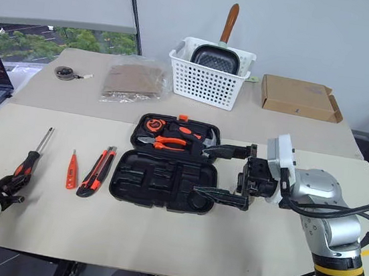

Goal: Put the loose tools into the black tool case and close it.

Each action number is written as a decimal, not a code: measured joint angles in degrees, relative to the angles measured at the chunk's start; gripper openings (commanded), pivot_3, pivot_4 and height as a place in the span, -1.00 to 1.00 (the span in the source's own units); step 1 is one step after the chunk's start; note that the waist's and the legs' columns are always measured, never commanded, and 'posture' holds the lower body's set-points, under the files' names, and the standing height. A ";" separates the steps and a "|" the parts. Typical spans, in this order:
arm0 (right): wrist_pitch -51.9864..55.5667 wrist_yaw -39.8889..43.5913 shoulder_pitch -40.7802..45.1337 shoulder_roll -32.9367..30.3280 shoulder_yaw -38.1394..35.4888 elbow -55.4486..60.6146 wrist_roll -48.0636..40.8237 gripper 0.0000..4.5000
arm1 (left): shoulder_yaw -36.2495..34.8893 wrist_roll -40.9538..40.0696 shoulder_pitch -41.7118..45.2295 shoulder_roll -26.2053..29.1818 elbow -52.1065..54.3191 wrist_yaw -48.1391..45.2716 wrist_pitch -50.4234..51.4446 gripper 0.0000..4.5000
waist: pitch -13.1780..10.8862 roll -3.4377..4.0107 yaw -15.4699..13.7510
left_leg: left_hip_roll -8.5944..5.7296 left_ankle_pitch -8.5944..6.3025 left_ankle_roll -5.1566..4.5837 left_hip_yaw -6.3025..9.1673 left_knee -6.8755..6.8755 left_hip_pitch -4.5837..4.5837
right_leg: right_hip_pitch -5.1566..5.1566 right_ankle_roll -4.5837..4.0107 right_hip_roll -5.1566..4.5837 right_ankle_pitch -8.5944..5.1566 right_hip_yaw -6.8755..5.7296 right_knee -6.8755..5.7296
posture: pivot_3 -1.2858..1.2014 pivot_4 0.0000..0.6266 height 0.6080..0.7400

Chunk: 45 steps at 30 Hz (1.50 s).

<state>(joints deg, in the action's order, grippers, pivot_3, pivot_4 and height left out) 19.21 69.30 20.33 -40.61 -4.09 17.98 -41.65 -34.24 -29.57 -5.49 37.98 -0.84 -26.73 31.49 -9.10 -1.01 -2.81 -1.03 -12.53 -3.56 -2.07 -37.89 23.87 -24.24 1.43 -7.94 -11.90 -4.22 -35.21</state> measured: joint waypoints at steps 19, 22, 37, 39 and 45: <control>-2.67 0.68 -13.31 -4.17 -9.41 0.23 2.28 1.00 | 27.65 4.93 30.14 7.40 -13.25 -51.05 -25.85 -0.60 | -0.04 -0.07 0.50 | 0.05 0.12 -0.38 -0.63 -0.03 0.27 | 0.00 0.07 0.53 0.30 -0.23 0.20 | 0.03 -0.52 0.39; -2.81 0.43 -14.60 -4.19 -10.53 0.82 2.25 1.00 | 35.00 11.48 40.48 6.02 -25.84 -59.44 -35.04 -0.60 | -0.05 -0.08 0.30 | 0.09 0.12 -0.35 -0.65 -0.14 0.34 | -0.02 0.14 0.52 0.38 -0.28 0.22 | 0.03 -0.52 0.39; -3.02 -4.76 -21.54 -4.14 -13.51 4.99 2.94 1.00 | 44.23 24.51 59.27 -3.52 -59.12 -64.05 -54.70 -0.60 | -0.06 -0.11 0.51 | 0.01 0.09 -1.07 -0.75 -0.49 0.52 | 0.01 -0.02 0.44 0.63 -0.23 0.19 | 0.03 -0.52 0.39; -3.02 -5.66 -21.74 -4.05 -13.52 5.15 3.21 1.00 | 44.23 25.15 59.78 -4.02 -60.39 -63.32 -54.80 -0.60 | -0.06 -0.12 0.51 | 0.03 0.09 -1.07 -0.75 -0.57 0.52 | 0.02 0.21 0.45 0.51 -0.23 0.19 | 0.03 -0.52 0.39; -3.02 -7.13 -21.79 -3.67 -13.51 5.36 3.28 1.00 | 44.15 27.53 60.89 -4.42 -62.26 -60.31 -53.87 -0.60 | -0.06 -0.11 0.52 | 0.12 0.08 -1.10 -0.75 -0.88 0.51 | 0.08 0.46 0.46 0.49 -0.22 0.12 | 0.03 -0.52 0.39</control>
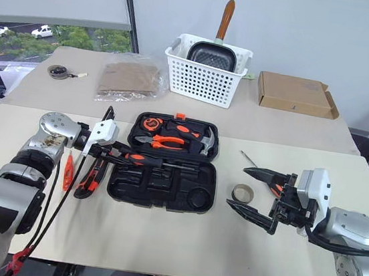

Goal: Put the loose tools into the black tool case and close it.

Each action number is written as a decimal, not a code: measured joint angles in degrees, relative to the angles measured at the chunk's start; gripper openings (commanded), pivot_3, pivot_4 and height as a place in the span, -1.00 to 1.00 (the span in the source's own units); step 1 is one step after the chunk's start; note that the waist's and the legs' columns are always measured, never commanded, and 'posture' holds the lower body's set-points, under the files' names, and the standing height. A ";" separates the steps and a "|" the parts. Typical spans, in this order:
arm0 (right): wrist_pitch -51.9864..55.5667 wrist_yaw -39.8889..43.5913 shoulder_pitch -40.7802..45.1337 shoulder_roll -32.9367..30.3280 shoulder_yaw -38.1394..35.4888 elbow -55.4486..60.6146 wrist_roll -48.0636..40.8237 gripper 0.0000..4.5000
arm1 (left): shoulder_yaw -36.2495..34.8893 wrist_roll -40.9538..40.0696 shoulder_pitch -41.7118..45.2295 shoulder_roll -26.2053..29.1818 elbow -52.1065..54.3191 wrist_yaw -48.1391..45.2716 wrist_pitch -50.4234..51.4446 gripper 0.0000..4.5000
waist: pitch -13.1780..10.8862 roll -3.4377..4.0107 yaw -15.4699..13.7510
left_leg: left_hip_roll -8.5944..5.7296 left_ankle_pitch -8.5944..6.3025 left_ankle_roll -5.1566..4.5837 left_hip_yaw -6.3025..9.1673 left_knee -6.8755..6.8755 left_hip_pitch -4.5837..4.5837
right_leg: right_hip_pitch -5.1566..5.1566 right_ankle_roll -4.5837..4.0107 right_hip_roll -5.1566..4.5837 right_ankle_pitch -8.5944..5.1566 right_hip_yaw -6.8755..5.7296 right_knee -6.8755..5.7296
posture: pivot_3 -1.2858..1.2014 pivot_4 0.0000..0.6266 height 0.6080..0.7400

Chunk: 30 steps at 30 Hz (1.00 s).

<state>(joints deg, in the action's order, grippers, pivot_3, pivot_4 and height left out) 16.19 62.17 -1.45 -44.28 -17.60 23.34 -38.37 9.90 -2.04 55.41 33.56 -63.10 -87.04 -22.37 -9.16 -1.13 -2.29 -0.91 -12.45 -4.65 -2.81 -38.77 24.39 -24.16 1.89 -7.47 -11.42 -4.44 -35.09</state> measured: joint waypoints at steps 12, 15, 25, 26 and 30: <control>-0.80 -0.88 0.18 0.39 0.43 0.18 0.84 1.00 | -1.43 -0.19 0.70 -0.41 0.04 0.26 1.52 0.88 | 0.00 0.00 -0.01 | -0.03 -0.04 -0.07 0.00 -0.03 0.03 | -0.01 -0.14 0.00 0.13 0.03 0.02 | 0.03 -0.52 0.39; -0.87 -0.92 0.17 0.41 0.52 0.18 1.08 1.00 | -2.62 -0.44 0.73 -0.63 0.26 0.91 1.13 0.99 | 0.00 0.00 -0.04 | -0.03 -0.04 -0.07 0.00 -0.05 0.03 | 0.00 -0.11 -0.01 0.12 0.03 0.01 | 0.03 -0.52 0.39; -0.89 -0.98 -0.02 0.48 0.53 0.30 1.09 1.00 | -8.49 -7.15 0.90 -6.58 14.15 5.16 7.71 0.99 | 0.01 0.01 0.06 | -0.07 -0.04 -0.07 -0.02 -0.09 -0.03 | 0.05 -0.26 0.02 0.27 0.20 -0.05 | 0.03 -0.52 0.39; -0.89 -0.99 -0.04 0.51 0.53 0.31 1.09 1.00 | -8.41 -7.16 0.13 -6.85 15.07 5.28 7.98 0.99 | 0.01 0.02 0.17 | -0.06 -0.04 -0.07 -0.05 -0.08 -0.05 | 0.04 -0.32 0.04 0.30 0.23 -0.05 | 0.03 -0.52 0.39; -0.89 -1.03 -0.07 0.79 0.58 0.35 1.10 1.00 | -6.53 -6.51 -3.11 -8.71 16.08 6.62 10.92 0.47 | 0.01 0.01 0.13 | -0.05 -0.04 -0.08 -0.08 -0.10 -0.06 | 0.02 -0.31 0.09 0.30 0.25 -0.10 | 0.03 -0.52 0.39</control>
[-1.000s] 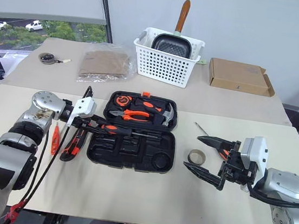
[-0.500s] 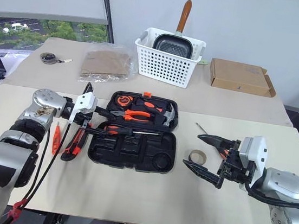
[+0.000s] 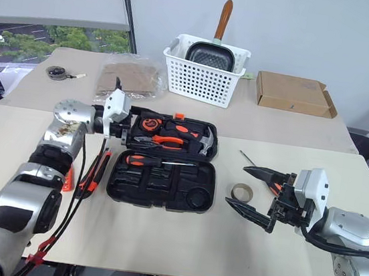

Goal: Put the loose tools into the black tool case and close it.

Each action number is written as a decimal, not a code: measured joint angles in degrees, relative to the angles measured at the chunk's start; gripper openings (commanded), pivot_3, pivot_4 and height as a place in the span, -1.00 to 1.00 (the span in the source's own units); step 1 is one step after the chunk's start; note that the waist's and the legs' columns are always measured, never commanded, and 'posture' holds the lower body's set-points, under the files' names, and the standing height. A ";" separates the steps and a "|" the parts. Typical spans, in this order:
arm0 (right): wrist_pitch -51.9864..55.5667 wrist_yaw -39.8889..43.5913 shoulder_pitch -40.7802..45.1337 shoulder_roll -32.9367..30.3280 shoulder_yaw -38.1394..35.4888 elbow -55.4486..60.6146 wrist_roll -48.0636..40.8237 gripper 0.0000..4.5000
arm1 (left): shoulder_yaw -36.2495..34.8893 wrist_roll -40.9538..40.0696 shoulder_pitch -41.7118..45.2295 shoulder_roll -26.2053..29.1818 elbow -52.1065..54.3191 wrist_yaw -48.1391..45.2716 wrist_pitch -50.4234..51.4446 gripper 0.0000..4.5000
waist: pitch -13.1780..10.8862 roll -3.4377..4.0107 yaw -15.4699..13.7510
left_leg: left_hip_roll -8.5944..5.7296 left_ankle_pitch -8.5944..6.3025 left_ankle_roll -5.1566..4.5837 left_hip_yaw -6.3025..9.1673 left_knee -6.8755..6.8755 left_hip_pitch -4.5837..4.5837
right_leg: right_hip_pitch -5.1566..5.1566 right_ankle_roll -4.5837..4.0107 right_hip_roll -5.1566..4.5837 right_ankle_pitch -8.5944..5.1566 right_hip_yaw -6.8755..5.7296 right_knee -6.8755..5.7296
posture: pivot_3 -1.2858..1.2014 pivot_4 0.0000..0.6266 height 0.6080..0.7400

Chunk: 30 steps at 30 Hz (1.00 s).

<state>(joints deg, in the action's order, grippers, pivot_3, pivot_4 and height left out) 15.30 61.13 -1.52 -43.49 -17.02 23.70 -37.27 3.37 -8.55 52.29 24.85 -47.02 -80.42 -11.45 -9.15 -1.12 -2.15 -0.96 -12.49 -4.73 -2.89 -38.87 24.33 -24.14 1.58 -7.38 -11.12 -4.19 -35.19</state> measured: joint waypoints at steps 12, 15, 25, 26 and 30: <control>-0.42 -0.03 -1.12 0.01 -0.01 0.45 0.16 1.00 | 4.26 3.98 -0.93 -1.15 -2.28 1.00 1.02 -0.98 | 0.00 0.00 -0.18 | -0.01 -0.01 -0.01 0.00 -0.02 0.01 | 0.00 0.00 -0.03 0.04 0.05 0.04 | 0.03 -0.52 0.39; -0.61 -0.14 -1.52 0.01 -0.01 0.45 0.49 1.00 | 4.67 4.21 -1.39 -1.25 -3.23 1.05 -0.56 -0.98 | 0.00 0.00 -0.16 | -0.01 -0.02 -0.03 -0.01 -0.02 0.01 | 0.00 0.00 -0.03 0.04 0.06 0.06 | 0.03 -0.52 0.39; -1.04 -0.44 -2.33 0.00 -0.03 0.48 0.91 1.00 | 5.85 6.49 -1.16 -1.81 -6.41 3.00 -5.08 -0.98 | 0.04 0.06 -0.21 | 0.02 -0.02 -0.02 -0.01 -0.05 -0.13 | 0.10 0.37 -0.05 -0.12 0.06 0.03 | 0.03 -0.52 0.39; -1.05 -0.46 -2.46 0.00 -0.03 0.48 1.05 1.00 | 6.21 6.83 -1.10 -1.89 -6.78 3.46 -5.58 -0.98 | 0.06 0.08 -0.24 | 0.03 -0.02 -0.02 -0.01 -0.06 -0.15 | 0.13 0.39 -0.06 -0.11 0.06 0.03 | 0.03 -0.52 0.39; -1.12 -0.49 -2.92 0.00 -0.05 0.48 1.40 1.00 | 7.25 8.49 -0.62 -2.32 -8.55 5.47 -7.22 -0.98 | 0.22 0.26 -0.20 | 0.03 -0.02 -0.02 -0.01 -0.09 -0.23 | 0.22 0.46 -0.06 -0.05 0.07 0.05 | 0.03 -0.52 0.39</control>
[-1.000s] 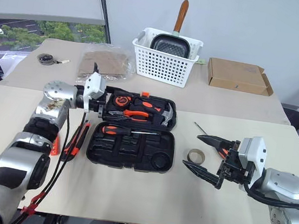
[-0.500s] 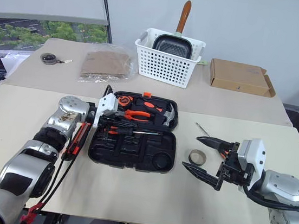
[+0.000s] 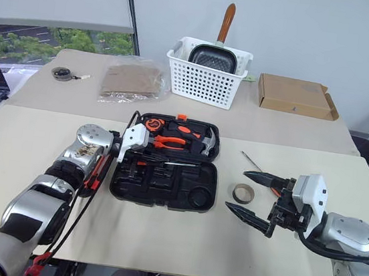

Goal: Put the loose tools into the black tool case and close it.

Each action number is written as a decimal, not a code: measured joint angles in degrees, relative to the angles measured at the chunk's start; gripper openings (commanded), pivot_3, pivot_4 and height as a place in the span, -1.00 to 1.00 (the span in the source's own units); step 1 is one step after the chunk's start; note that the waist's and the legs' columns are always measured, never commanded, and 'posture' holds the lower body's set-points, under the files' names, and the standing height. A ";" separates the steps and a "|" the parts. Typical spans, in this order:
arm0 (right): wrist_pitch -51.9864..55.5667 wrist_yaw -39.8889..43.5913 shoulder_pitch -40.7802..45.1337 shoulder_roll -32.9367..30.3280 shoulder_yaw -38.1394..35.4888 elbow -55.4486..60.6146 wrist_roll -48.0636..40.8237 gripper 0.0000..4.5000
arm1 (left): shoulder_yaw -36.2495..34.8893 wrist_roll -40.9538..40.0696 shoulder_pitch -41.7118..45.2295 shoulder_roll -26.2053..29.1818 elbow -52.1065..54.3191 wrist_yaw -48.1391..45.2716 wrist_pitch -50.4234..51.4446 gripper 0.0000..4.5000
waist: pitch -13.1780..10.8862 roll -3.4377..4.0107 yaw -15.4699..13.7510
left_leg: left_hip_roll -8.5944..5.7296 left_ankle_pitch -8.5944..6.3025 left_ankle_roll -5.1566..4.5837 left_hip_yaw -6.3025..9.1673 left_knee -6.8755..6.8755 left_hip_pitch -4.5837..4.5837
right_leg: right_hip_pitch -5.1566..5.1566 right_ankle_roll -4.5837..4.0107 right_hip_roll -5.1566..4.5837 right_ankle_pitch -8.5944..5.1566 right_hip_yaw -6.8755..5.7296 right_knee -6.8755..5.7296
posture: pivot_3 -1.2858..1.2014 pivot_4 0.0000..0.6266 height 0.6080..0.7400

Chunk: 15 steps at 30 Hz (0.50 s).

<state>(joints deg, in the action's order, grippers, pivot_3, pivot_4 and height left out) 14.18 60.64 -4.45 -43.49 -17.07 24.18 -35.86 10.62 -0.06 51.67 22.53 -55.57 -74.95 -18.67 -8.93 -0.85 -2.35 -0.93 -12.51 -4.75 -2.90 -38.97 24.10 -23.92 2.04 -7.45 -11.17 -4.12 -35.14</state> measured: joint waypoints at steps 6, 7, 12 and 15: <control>-0.02 -0.99 -0.50 0.15 -0.06 0.00 0.86 1.00 | 0.05 0.37 0.46 -0.36 -1.54 1.14 -0.08 -0.98 | 0.21 0.25 0.00 | 0.01 -0.01 0.05 0.00 -0.01 -0.07 | -0.01 0.18 -0.02 0.13 0.01 0.00 | 0.03 -0.52 0.39; -0.01 -1.62 -0.50 0.42 -0.18 0.00 0.95 1.00 | -0.25 0.26 0.48 -0.43 -1.63 1.13 0.17 -0.98 | 0.21 0.25 0.00 | 0.01 0.00 0.07 -0.01 -0.01 -0.06 | -0.01 0.20 -0.03 0.16 0.01 0.01 | 0.03 -0.52 0.39; 0.74 -8.85 1.51 1.11 -0.27 -3.44 5.24 1.00 | -3.04 -3.99 0.39 -0.65 0.02 -2.44 5.52 -0.98 | 0.19 0.22 0.06 | -0.01 0.07 0.09 -0.11 -0.03 0.21 | -0.24 0.20 -0.06 0.27 0.03 0.05 | 0.03 -0.52 0.39; 2.68 -11.80 3.19 0.96 -0.10 -7.06 7.70 1.00 | -5.01 -7.60 0.02 -0.34 5.45 -5.02 9.63 -0.98 | 0.19 0.22 0.09 | -0.03 0.19 -0.10 -0.16 -0.01 0.31 | -0.31 -0.05 -0.04 0.40 0.09 0.10 | 0.03 -0.52 0.39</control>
<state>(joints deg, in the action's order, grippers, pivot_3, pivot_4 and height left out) 16.86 48.85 -1.25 -42.52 -17.17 17.12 -28.16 5.62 -7.66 51.69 22.19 -50.12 -79.97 -9.05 -8.74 -0.63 -2.26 -0.97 -12.32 -4.85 -3.06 -38.98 24.41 -24.23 1.99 -7.49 -10.77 -4.03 -35.04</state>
